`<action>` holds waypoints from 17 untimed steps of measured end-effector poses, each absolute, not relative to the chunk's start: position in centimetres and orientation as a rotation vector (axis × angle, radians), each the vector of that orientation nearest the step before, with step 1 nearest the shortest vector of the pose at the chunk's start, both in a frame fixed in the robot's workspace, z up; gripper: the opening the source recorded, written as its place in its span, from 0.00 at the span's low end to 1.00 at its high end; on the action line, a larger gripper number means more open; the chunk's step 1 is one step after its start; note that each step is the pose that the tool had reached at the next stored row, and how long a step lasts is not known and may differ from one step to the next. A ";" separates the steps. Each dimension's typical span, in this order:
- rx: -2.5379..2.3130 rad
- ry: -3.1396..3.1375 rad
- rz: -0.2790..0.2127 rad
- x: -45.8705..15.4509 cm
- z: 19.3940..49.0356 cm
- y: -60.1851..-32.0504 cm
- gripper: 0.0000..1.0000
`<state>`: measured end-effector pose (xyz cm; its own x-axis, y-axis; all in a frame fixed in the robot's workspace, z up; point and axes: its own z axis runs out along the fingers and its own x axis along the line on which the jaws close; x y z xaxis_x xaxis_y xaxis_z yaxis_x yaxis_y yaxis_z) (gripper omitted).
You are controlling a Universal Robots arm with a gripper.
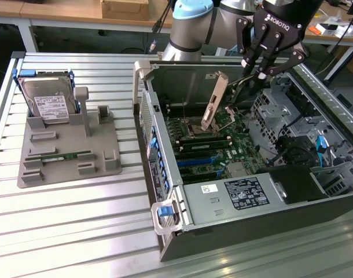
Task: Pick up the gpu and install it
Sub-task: 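Insert the gpu into the slot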
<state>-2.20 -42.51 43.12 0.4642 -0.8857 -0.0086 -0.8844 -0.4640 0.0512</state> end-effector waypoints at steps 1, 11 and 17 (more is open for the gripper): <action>2.662 -1.592 -0.052 -2.2 43.1 -42.5 0.26; 2.650 -1.613 -0.053 -2.2 43.0 -42.5 0.26; 2.489 -1.856 -0.058 -2.2 42.7 -42.5 0.26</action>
